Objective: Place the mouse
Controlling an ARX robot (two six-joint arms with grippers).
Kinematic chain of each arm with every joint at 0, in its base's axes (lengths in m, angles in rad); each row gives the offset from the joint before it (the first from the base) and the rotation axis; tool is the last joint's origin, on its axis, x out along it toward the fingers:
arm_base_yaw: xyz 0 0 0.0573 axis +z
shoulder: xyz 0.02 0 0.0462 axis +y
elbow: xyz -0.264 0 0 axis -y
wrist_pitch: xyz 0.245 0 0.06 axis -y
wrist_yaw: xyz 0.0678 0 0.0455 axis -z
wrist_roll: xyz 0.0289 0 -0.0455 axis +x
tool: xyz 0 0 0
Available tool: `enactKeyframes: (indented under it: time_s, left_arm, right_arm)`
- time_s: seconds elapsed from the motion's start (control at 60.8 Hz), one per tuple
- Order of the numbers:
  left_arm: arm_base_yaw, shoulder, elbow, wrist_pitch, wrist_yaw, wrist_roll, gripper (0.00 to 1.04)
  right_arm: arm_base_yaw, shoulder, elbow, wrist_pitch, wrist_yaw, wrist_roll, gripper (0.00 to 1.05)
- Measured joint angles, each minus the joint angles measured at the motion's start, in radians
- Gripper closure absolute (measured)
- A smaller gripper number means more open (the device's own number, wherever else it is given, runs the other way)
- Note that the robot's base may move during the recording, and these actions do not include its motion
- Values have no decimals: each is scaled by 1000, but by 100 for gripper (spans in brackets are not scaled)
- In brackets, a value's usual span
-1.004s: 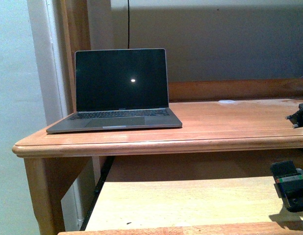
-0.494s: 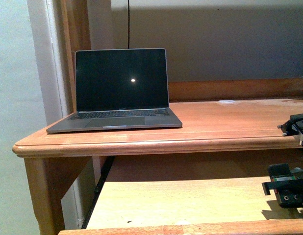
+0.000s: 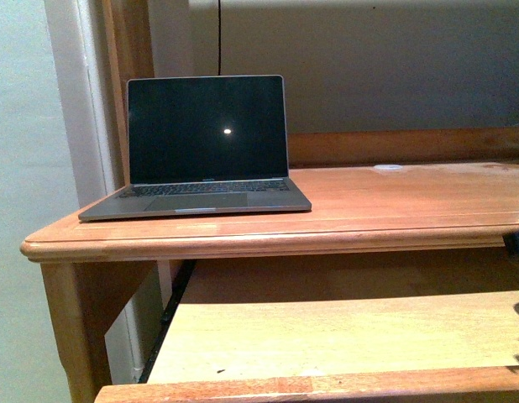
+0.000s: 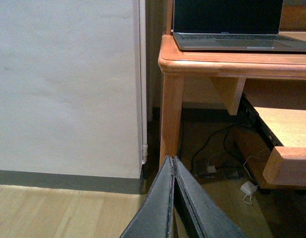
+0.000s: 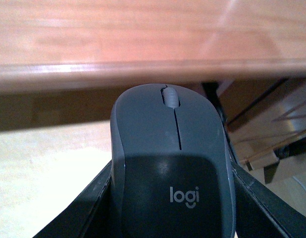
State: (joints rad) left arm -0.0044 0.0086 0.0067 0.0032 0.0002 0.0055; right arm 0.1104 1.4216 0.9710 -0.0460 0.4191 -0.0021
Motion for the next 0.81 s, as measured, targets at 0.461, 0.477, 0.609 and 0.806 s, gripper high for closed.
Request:
enactKeyframes:
  time_s: [0.461,0.477,0.609,0.806]
  left_arm:
    - [0,-2,0,-2,0,0,102]
    - [0,-2,0,-2,0,0,102]
    - [0,-2,0,-2,0,-1,90]
    - [0,-2,0,-2,0,-1,54]
  right_arm:
    - [201,597,800,-153,254,-5,49]
    - [202,616,815,-148,261,-8,49]
    - [208,715,863,-94,288,-37,49]
    - [219,709,834,42,229,-39,22]
